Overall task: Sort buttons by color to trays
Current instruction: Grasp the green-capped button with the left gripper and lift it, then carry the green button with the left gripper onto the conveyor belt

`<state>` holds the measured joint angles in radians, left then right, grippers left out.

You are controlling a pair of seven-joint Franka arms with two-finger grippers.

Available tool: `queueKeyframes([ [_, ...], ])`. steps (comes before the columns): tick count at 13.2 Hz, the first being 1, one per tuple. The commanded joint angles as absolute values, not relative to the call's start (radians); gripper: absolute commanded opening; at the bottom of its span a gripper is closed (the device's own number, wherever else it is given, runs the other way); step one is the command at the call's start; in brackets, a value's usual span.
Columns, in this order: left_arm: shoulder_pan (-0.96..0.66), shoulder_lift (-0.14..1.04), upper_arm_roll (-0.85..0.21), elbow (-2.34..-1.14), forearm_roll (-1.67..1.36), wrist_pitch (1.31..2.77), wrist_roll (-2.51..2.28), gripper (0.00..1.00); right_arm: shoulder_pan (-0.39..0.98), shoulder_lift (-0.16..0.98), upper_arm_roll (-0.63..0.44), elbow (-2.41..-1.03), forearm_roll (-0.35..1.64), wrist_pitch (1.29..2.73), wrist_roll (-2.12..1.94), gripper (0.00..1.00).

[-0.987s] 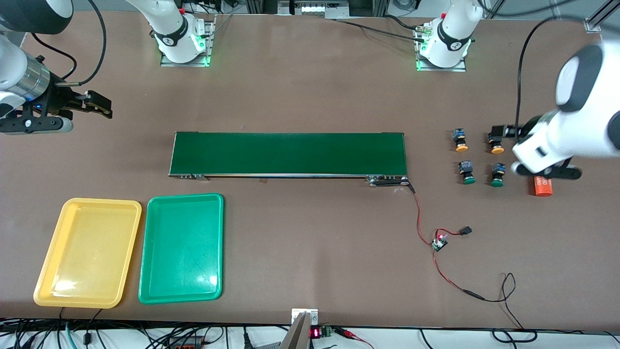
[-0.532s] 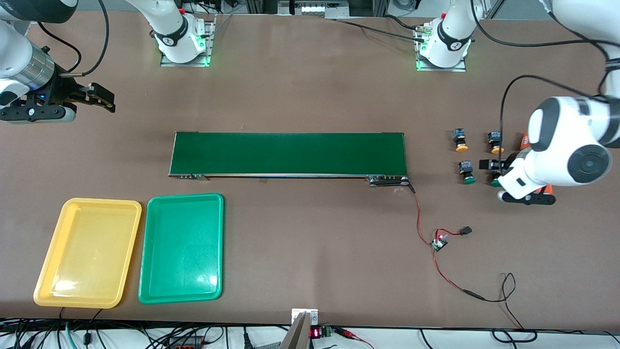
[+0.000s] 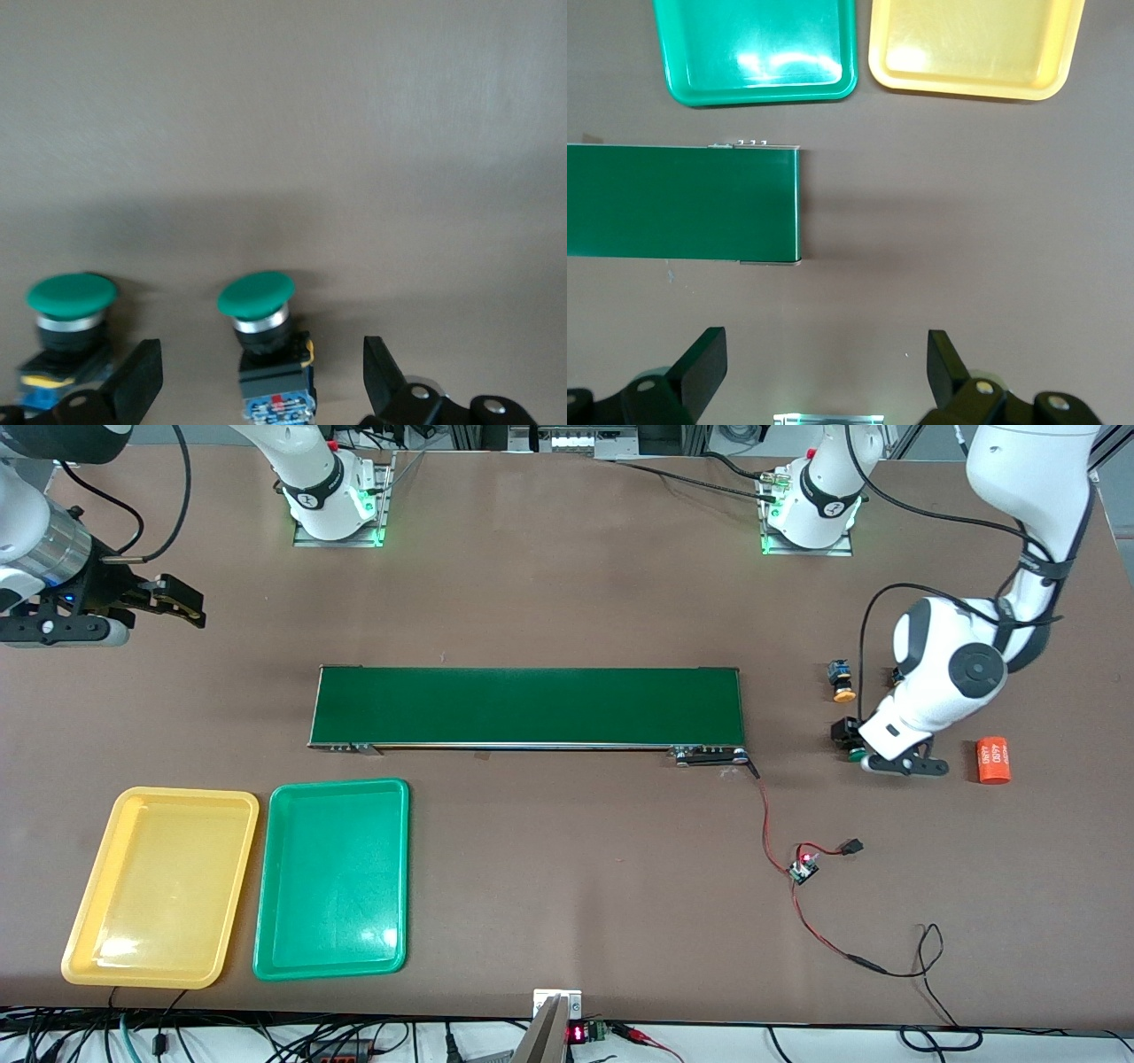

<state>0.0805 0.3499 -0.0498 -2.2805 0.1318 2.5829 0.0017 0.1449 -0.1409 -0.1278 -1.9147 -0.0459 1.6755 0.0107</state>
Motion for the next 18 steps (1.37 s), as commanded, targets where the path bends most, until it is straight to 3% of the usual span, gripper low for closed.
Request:
queueKeyframes([
  [1, 0.095, 0.365, -0.058, -2.296, 0.143, 2.631, -0.008, 1.0, 0.144, -0.133, -0.126, -1.896, -0.04, 1.657, 0.038, 1.0],
  [2, 0.098, 0.377, -0.058, -2.296, 0.143, 2.632, -0.008, 1.0, 0.146, -0.123, -0.126, -1.896, -0.038, 1.658, 0.038, 1.0],
  [3, 0.098, 0.386, -0.058, -2.296, 0.143, 2.631, -0.008, 0.89, 0.146, -0.115, -0.124, -1.898, -0.038, 1.666, 0.038, 1.0],
  [6, 0.103, 0.38, -0.058, -2.296, 0.143, 2.606, 0.009, 0.33, 0.152, -0.103, -0.121, -1.913, -0.038, 1.695, 0.038, 1.0],
  [8, 0.101, 0.353, -0.063, -2.284, 0.144, 2.528, 0.011, 0.18, 0.188, -0.097, -0.12, -1.914, -0.028, 1.727, 0.04, 1.0],
  [9, 0.088, 0.325, -0.066, -2.264, 0.146, 2.464, 0.011, 0.16, 0.195, -0.095, -0.12, -1.92, -0.026, 1.741, 0.04, 1.0],
  [13, 0.081, 0.285, -0.237, -2.081, 0.138, 2.114, -0.018, 0.15, 0.213, -0.098, -0.12, -1.968, -0.002, 1.808, 0.101, 1.0],
  [15, 0.081, 0.281, -0.364, -2.031, 0.1, 2.066, -0.114, 0.14, 0.26, -0.1, -0.12, -1.98, -0.002, 1.841, 0.15, 1.0],
  [18, 0.074, 0.299, -0.488, -2.026, 0.095, 2.109, -0.265, 0.14, 0.31, -0.103, -0.12, -2.009, -0.003, 1.873, 0.23, 1.0],
])
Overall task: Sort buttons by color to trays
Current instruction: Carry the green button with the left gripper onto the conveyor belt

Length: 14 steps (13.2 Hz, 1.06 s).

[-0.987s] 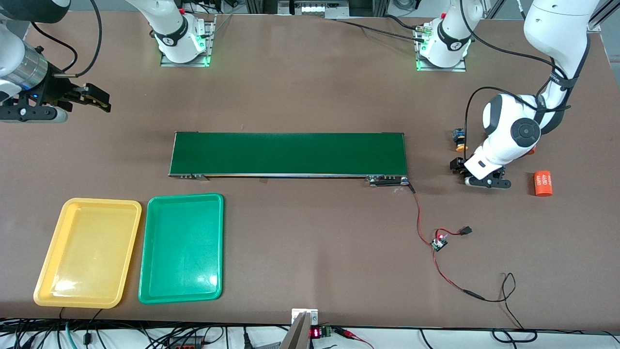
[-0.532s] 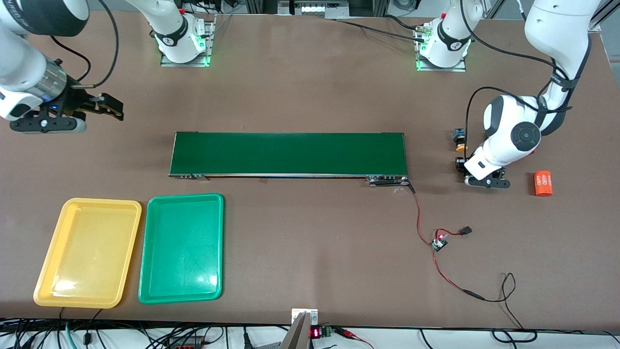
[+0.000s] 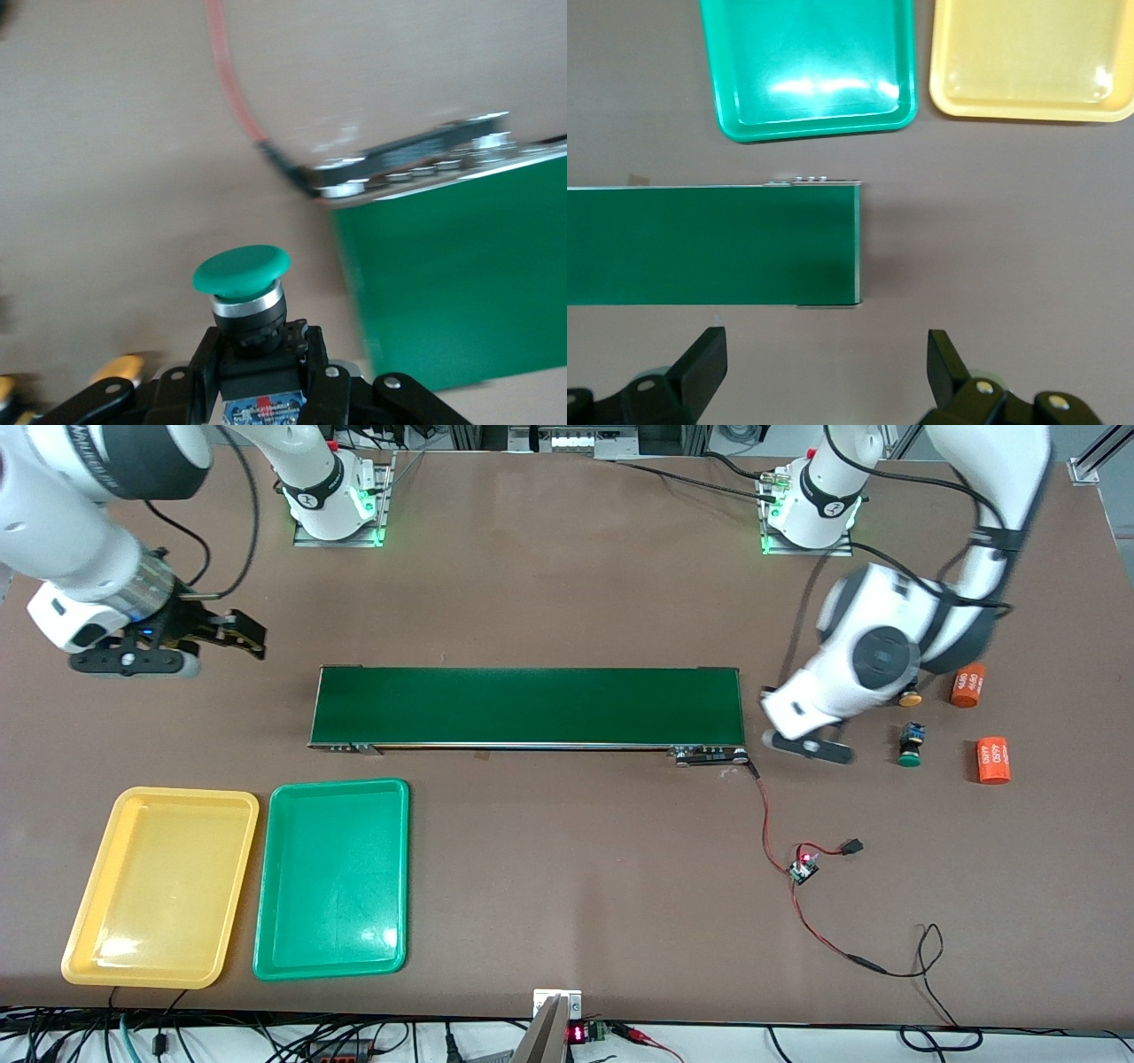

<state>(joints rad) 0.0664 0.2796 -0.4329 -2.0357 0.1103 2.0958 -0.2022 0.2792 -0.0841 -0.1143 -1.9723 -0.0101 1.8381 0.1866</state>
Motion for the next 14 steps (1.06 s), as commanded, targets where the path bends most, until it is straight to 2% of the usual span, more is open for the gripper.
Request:
queueKeyframes([
  [1, 0.072, 0.314, -0.511, -2.026, 0.095, 2.127, -0.287, 0.14, 0.308, -0.112, -0.12, -2.019, -0.002, 1.878, 0.23, 1.0],
  [4, 0.046, 0.359, -0.555, -2.031, 0.097, 2.21, -0.383, 0.15, 0.301, -0.124, -0.13, -2.029, -0.003, 1.864, 0.213, 1.0],
  [7, -0.007, 0.426, -0.555, -2.031, 0.104, 2.27, -0.44, 0.15, 0.284, -0.127, -0.132, -2.028, -0.003, 1.858, 0.187, 1.0],
  [9, -0.025, 0.433, -0.552, -2.029, 0.112, 2.278, -0.475, 0.21, 0.276, -0.127, -0.135, -2.028, -0.002, 1.856, 0.175, 1.0],
  [10, -0.025, 0.431, -0.554, -2.025, 0.112, 2.276, -0.477, 0.37, 0.276, -0.126, -0.133, -2.026, -0.002, 1.858, 0.176, 1.0],
  [11, -0.02, 0.426, -0.554, -2.025, 0.112, 2.27, -0.477, 0.99, 0.276, -0.124, -0.135, -2.025, -0.002, 1.859, 0.181, 1.0],
  [14, -0.021, 0.422, -0.557, -2.008, 0.11, 2.266, -0.488, 1.0, 0.253, -0.109, -0.135, -2.005, -0.002, 1.864, 0.183, 1.0],
])
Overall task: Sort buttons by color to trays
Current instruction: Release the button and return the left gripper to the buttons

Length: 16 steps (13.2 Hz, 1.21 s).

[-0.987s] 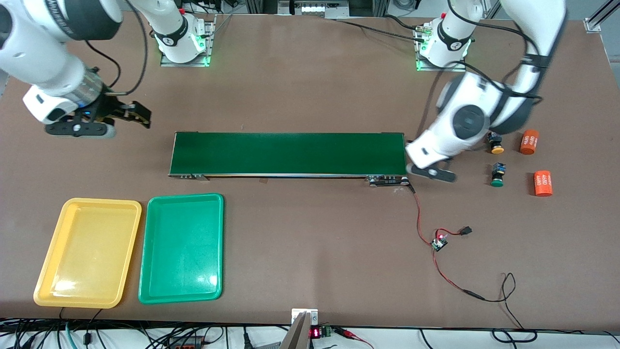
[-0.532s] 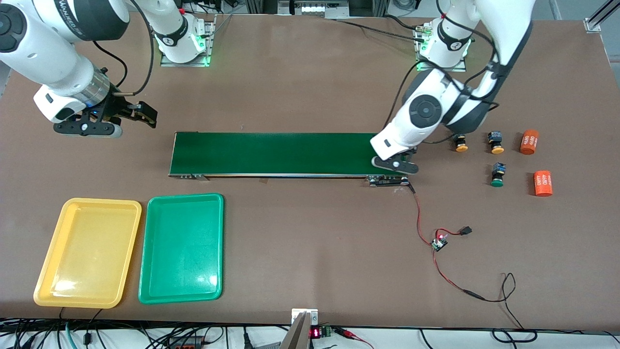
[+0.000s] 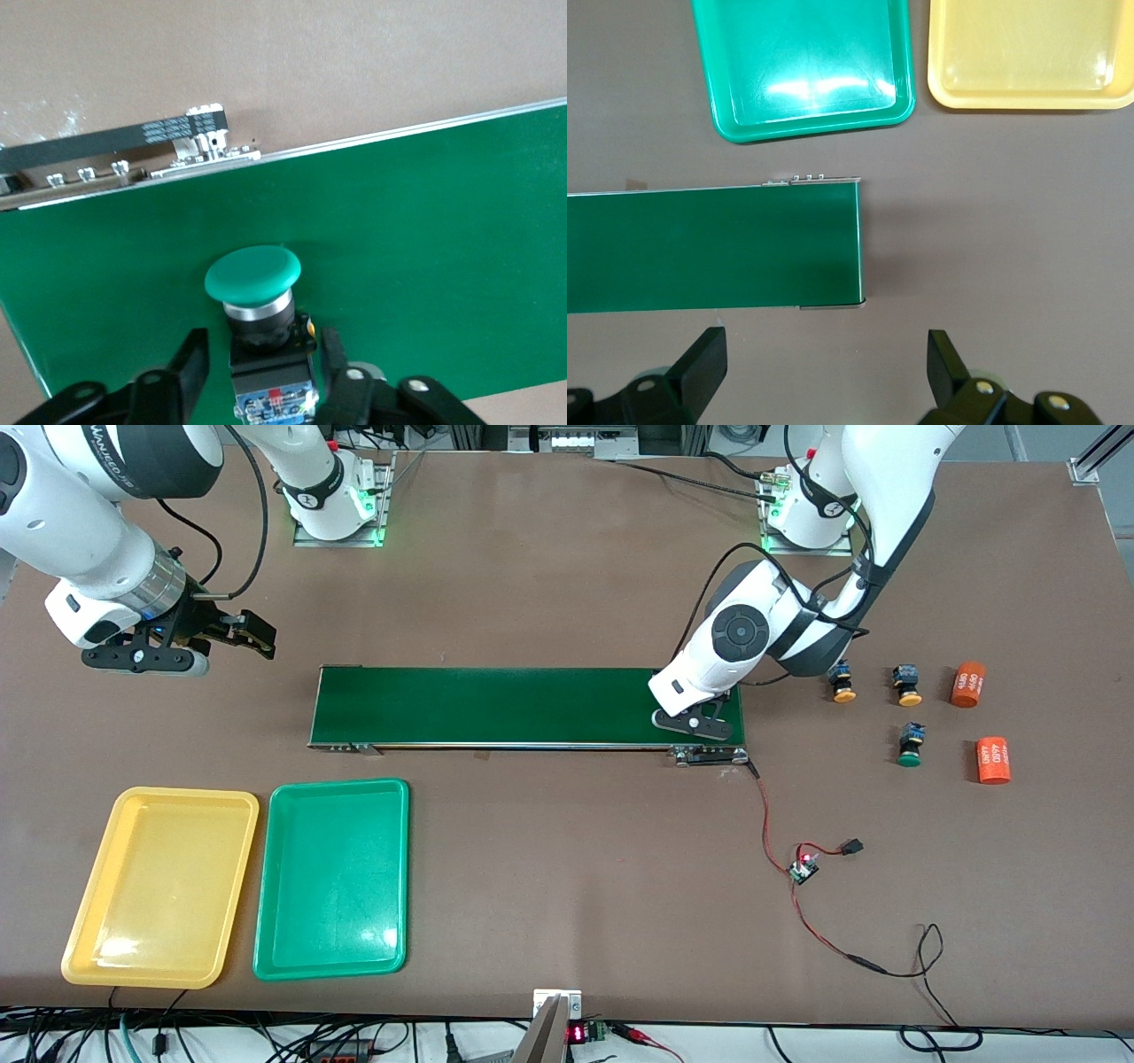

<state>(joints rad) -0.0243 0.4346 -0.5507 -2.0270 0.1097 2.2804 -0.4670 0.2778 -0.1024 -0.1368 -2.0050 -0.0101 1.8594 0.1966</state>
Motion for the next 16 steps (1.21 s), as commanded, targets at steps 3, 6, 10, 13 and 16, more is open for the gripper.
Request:
queueKeyframes([
  [3, -0.023, 0.417, -0.56, -1.938, 0.101, 2.219, -0.509, 1.0, 0.244, -0.123, -0.135, -2.005, -0.002, 1.795, 0.19, 1.0],
  [6, 0.009, 0.42, -0.549, -1.754, 0.104, 1.938, -0.497, 1.0, 0.241, -0.14, -0.135, -2.008, -0.002, 1.767, 0.186, 1.0],
  [10, 0.151, 0.425, -0.543, -1.649, 0.117, 1.756, -0.488, 1.0, 0.239, -0.126, -0.133, -2.009, -0.002, 1.819, 0.178, 1.0],
  [13, 0.302, 0.431, -0.545, -1.663, 0.153, 1.729, -0.45, 1.0, 0.239, -0.112, -0.133, -2.003, -0.002, 1.836, 0.178, 1.0],
  [16, 0.392, 0.477, -0.543, -1.681, 0.322, 1.729, -0.268, 1.0, 0.245, -0.101, -0.13, -2.005, -0.002, 1.838, 0.193, 1.0],
])
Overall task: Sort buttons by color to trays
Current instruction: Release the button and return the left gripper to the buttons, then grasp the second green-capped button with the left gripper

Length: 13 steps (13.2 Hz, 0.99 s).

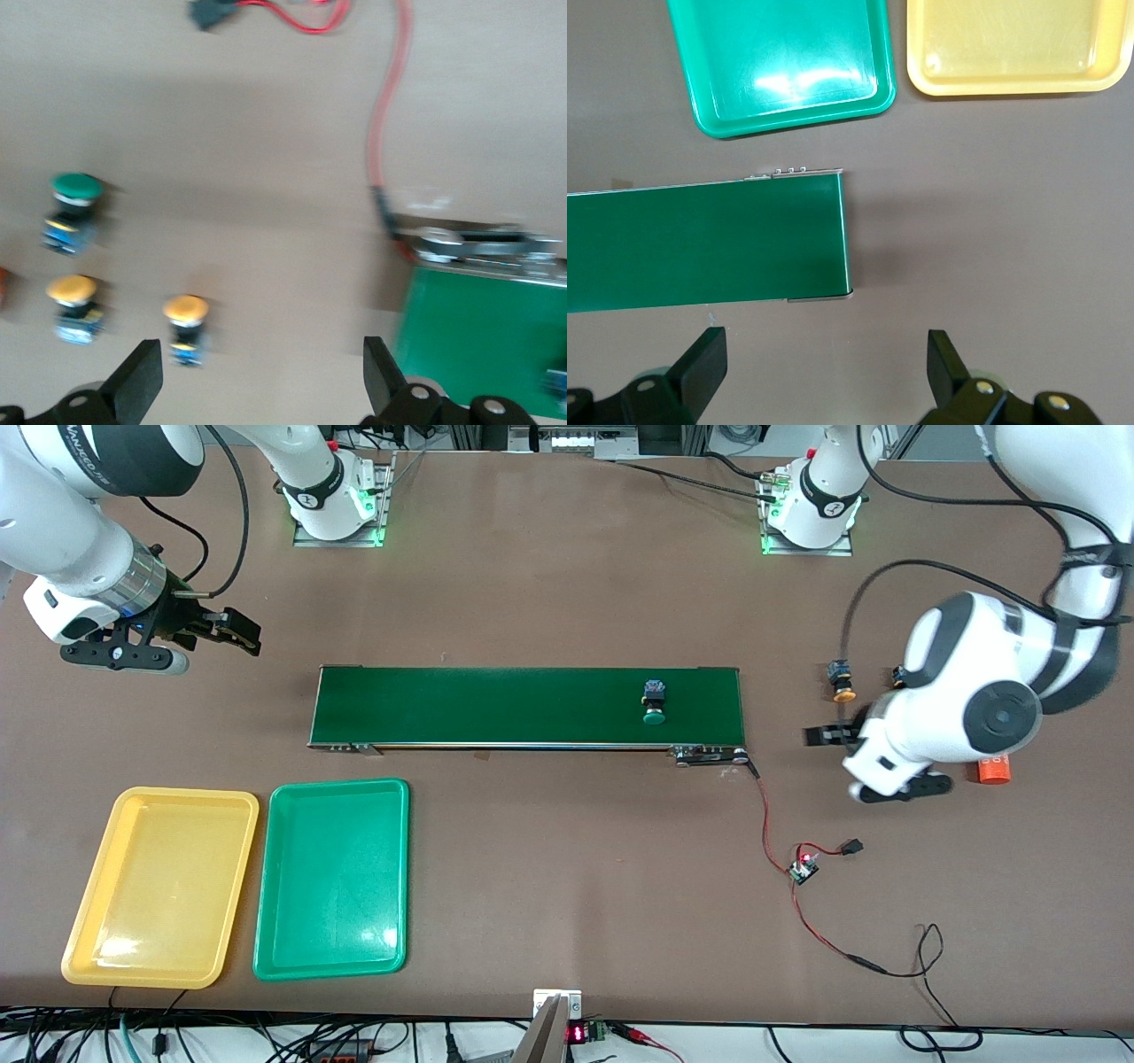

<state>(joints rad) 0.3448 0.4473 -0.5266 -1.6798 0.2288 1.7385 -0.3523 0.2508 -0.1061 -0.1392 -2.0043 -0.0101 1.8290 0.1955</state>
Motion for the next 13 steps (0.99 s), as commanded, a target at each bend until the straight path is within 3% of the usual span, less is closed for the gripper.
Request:
queueKeyframes([
  [1, 0.437, 0.503, -0.543, -1.681, 0.351, 1.736, -0.2, 1.0, 0.247, -0.103, -0.129, -2.005, -0.002, 1.83, 0.193, 1.0],
  [6, 0.561, 0.512, -0.543, -1.796, 0.451, 1.863, -0.088, 1.0, 0.334, -0.098, -0.12, -2.01, -0.012, 1.835, 0.313, 1.0],
  [13, 0.675, 0.508, -0.545, -1.977, 0.48, 2.072, 0.006, 1.0, 0.308, -0.109, -0.13, -2.003, -0.014, 1.827, 0.281, 1.0],
])
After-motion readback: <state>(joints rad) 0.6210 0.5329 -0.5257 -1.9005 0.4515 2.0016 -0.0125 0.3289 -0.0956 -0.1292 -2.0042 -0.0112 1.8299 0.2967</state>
